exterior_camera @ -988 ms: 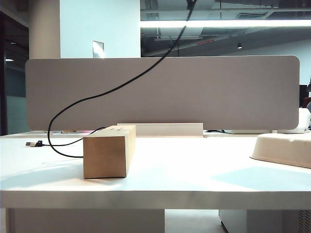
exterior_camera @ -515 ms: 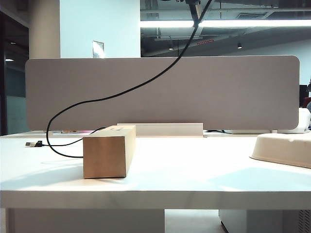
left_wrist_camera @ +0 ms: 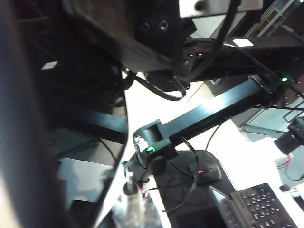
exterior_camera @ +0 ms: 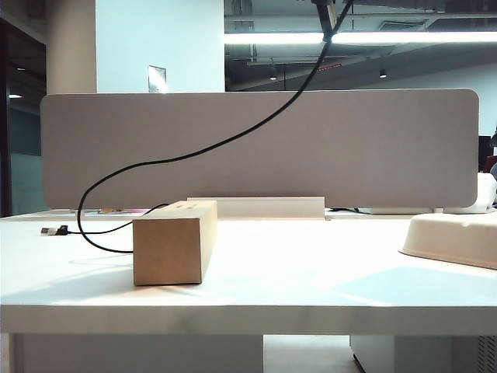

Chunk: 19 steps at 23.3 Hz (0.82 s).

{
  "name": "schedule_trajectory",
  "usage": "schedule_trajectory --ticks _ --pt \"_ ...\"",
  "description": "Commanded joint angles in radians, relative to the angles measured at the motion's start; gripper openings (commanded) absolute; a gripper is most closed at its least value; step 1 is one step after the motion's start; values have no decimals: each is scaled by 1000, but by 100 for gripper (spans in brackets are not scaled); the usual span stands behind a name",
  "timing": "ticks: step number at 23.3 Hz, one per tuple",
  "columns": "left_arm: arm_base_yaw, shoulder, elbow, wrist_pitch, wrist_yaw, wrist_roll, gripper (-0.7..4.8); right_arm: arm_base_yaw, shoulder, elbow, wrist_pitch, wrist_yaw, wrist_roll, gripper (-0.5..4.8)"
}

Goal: Pick up the charging cable and the phone, plug the charging cable into the charging port on the phone, and finally place them back on the table.

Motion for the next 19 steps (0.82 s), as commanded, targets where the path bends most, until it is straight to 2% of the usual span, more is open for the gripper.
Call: schedule_trajectory --ticks 1,19 --pt "1 -2 5 32 -21 -12 -6 0 -3 12 20 2 3 -8" --pt "1 -1 5 1 -22 -14 -6 0 -4 12 21 13 7 -8"
